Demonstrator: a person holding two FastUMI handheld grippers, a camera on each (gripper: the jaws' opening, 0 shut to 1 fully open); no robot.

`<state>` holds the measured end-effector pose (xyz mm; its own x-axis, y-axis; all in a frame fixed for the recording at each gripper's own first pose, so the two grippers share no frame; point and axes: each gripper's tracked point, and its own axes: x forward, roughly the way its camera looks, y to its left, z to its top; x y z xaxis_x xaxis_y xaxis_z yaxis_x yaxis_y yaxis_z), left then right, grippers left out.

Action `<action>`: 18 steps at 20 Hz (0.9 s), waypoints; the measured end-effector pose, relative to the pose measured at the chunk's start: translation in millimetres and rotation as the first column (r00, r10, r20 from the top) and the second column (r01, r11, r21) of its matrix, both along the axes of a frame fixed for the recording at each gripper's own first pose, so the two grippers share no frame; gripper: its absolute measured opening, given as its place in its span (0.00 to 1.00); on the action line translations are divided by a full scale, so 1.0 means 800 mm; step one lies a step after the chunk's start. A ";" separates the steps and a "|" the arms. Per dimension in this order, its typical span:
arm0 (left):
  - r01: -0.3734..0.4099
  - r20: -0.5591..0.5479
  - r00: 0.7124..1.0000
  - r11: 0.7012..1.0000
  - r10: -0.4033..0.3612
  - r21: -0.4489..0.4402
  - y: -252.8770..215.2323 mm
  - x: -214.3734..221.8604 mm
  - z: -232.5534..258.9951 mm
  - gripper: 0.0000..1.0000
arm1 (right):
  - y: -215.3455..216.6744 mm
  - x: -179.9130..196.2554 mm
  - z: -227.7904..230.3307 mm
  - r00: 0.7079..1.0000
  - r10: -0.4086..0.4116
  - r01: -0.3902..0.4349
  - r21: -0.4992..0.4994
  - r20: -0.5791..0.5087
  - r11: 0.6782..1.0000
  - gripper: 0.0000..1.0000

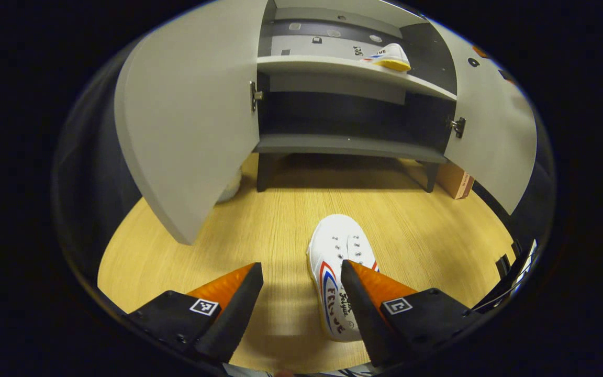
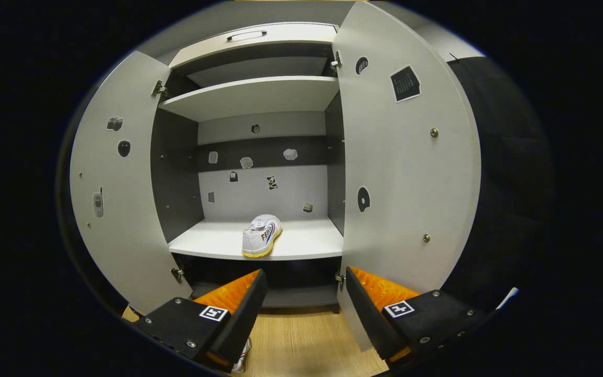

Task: Grab one shoe with the right hand and put it into the shoe cabinet, grab the other shoe with the left hand and put it into the shoe cabinet; then close the right door with the right hand and the left door with the left hand.

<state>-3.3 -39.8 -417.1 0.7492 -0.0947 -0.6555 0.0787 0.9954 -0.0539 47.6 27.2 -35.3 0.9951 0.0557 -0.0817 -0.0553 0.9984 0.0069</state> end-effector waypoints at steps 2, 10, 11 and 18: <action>0.007 -0.039 0.999 1.000 -0.008 -0.011 -0.006 -0.001 -0.021 0.98 | -0.001 -0.001 -0.005 1.000 0.000 0.000 0.000 -0.007 1.000 0.93; 0.024 -0.180 0.983 0.998 -0.033 -0.054 -0.018 -0.010 -0.069 0.97 | -0.011 -0.006 -0.014 1.000 -0.008 0.008 0.022 -0.021 1.000 0.93; 0.032 -0.191 0.980 0.996 -0.047 -0.079 -0.024 -0.011 -0.070 0.92 | -0.012 -0.008 -0.014 1.000 -0.009 0.009 0.026 -0.021 1.000 0.93; 0.062 -0.250 0.966 0.998 -0.068 -0.030 -0.029 -0.005 -0.066 0.19 | -0.014 -0.012 -0.020 1.000 -0.004 0.004 0.033 -0.030 0.999 0.93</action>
<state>-7.5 -63.3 -469.8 0.5530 -0.1543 -0.8188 0.1240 0.9870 -0.1022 37.9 16.4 -51.3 0.9925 0.0548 -0.1095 -0.0506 0.9979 0.0410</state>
